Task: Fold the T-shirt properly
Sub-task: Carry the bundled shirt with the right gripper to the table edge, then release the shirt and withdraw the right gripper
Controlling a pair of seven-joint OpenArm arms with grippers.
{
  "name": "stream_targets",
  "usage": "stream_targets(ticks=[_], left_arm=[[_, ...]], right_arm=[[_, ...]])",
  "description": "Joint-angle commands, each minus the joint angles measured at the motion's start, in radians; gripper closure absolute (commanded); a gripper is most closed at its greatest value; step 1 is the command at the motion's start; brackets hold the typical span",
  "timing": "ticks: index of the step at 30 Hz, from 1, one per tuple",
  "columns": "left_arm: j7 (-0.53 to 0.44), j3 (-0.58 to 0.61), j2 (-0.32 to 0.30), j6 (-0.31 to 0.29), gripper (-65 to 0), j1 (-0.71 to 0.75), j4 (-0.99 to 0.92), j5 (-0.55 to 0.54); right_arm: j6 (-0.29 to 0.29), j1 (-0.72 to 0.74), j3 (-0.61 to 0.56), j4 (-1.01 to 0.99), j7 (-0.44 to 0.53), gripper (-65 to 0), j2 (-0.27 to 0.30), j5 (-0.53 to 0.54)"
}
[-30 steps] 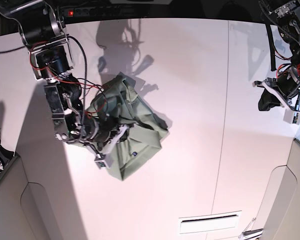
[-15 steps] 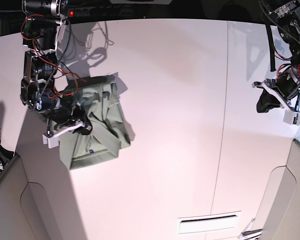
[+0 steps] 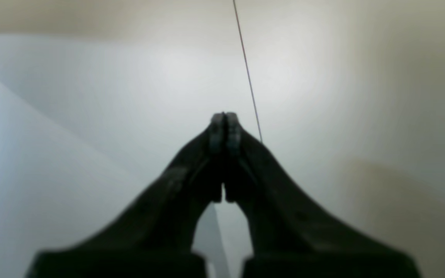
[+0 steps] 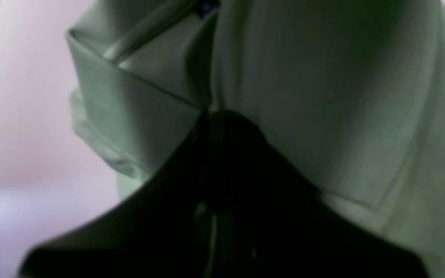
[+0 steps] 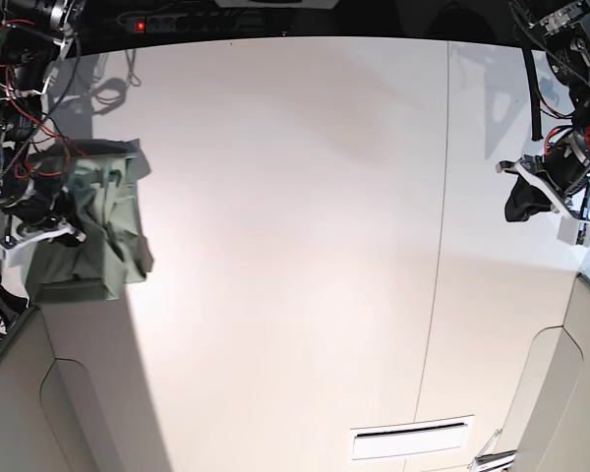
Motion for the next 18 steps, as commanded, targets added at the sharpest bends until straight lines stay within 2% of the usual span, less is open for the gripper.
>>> stream_targets(ticks=[1, 8, 11, 15, 18], left_arm=[[-0.014, -0.005, -0.014, -0.007, 0.0, -0.008, 0.018, -0.013], [-0.013, -0.005, -0.014, -0.007, 0.0, -0.008, 0.018, -0.013], [-0.013, -0.005, -0.014, -0.007, 0.0, -0.008, 0.018, -0.013], [-0.013, -0.005, -0.014, -0.007, 0.0, -0.008, 0.018, -0.013], [-0.011, -0.005, -0.014, -0.007, 0.0, -0.008, 0.018, -0.014]], right_arm=[[-0.126, -0.058, 0.012, -0.038, -0.153, 0.0, 0.018, -0.198], [-0.088, -0.190, 0.035, -0.038, -0.151, 0.0, 0.023, -0.106], [-0.072, -0.228, 0.045, -0.038, -0.152, 0.0, 0.023, -0.100], [-0.031, -0.236, 0.069, -0.035, -0.152, 0.0, 0.024, -0.069], [-0.028, -0.236, 0.074, -0.004, -0.152, 0.0, 0.024, -0.032]])
